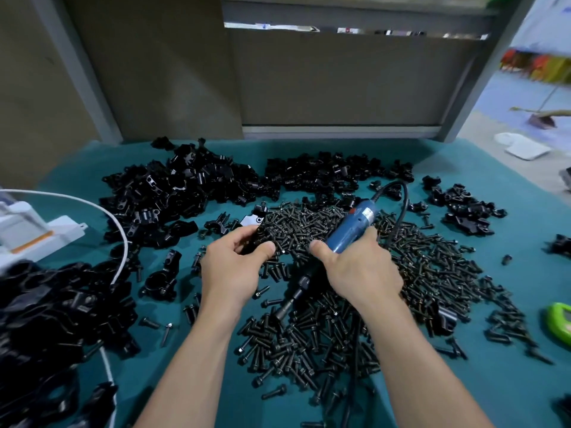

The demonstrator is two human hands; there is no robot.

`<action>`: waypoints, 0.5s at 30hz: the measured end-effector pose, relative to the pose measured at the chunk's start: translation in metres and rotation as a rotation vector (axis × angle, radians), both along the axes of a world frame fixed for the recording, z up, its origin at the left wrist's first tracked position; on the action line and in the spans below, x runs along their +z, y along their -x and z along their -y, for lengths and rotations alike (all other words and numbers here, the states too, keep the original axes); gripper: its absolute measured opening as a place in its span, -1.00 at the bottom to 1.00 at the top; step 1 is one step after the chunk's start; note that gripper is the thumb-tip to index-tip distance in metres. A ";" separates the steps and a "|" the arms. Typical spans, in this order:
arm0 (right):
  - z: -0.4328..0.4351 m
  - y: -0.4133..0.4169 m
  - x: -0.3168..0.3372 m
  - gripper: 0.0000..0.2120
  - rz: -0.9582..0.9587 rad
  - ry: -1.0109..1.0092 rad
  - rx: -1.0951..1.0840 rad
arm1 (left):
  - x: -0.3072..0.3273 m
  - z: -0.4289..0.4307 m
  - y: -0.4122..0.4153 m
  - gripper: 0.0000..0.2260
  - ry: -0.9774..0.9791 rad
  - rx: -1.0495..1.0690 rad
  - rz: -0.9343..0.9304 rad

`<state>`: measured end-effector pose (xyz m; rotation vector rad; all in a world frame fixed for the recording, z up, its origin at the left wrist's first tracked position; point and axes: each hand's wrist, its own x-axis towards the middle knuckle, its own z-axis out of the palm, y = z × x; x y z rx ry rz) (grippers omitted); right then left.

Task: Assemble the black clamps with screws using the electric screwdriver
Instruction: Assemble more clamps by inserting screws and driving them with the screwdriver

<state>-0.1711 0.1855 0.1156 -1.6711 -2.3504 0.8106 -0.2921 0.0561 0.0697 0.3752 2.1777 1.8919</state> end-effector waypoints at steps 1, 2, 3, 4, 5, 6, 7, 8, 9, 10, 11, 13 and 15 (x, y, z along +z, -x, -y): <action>0.000 0.006 0.002 -0.06 0.027 0.009 -0.031 | 0.000 -0.001 0.000 -0.62 -0.010 0.000 0.014; -0.001 0.011 0.005 -0.09 0.022 0.041 -0.070 | 0.001 -0.001 -0.001 -0.64 -0.032 -0.010 0.034; -0.004 0.015 0.007 -0.16 -0.017 0.089 -0.111 | 0.001 -0.001 -0.001 -0.67 -0.063 -0.026 0.059; -0.006 0.016 0.008 -0.23 -0.083 0.150 -0.155 | 0.002 -0.001 -0.001 -0.70 -0.093 -0.046 0.085; -0.008 0.016 0.008 -0.30 -0.166 0.214 -0.201 | 0.003 0.000 -0.002 -0.72 -0.112 -0.063 0.107; -0.008 0.014 0.008 -0.37 -0.249 0.276 -0.242 | 0.004 0.001 -0.002 -0.74 -0.124 -0.073 0.123; -0.008 0.012 0.010 -0.43 -0.333 0.335 -0.278 | 0.004 0.001 -0.002 -0.74 -0.135 -0.077 0.136; -0.009 0.009 0.011 -0.49 -0.426 0.394 -0.315 | 0.005 0.002 -0.001 -0.75 -0.145 -0.081 0.146; -0.012 0.005 0.012 -0.55 -0.524 0.462 -0.344 | 0.006 0.002 -0.001 -0.76 -0.151 -0.087 0.153; -0.015 0.003 0.015 -0.61 -0.625 0.547 -0.358 | 0.006 0.002 -0.001 -0.77 -0.154 -0.091 0.155; -0.018 0.000 0.018 -0.67 -0.723 0.640 -0.360 | 0.007 0.003 0.000 -0.77 -0.154 -0.097 0.155; -0.020 -0.007 0.026 -0.74 -0.887 0.800 -0.348 | 0.009 0.004 -0.001 -0.73 -0.148 -0.110 0.151; -0.020 -0.011 0.032 -0.64 -1.070 0.940 -0.305 | 0.010 0.004 -0.002 -0.64 -0.132 -0.129 0.133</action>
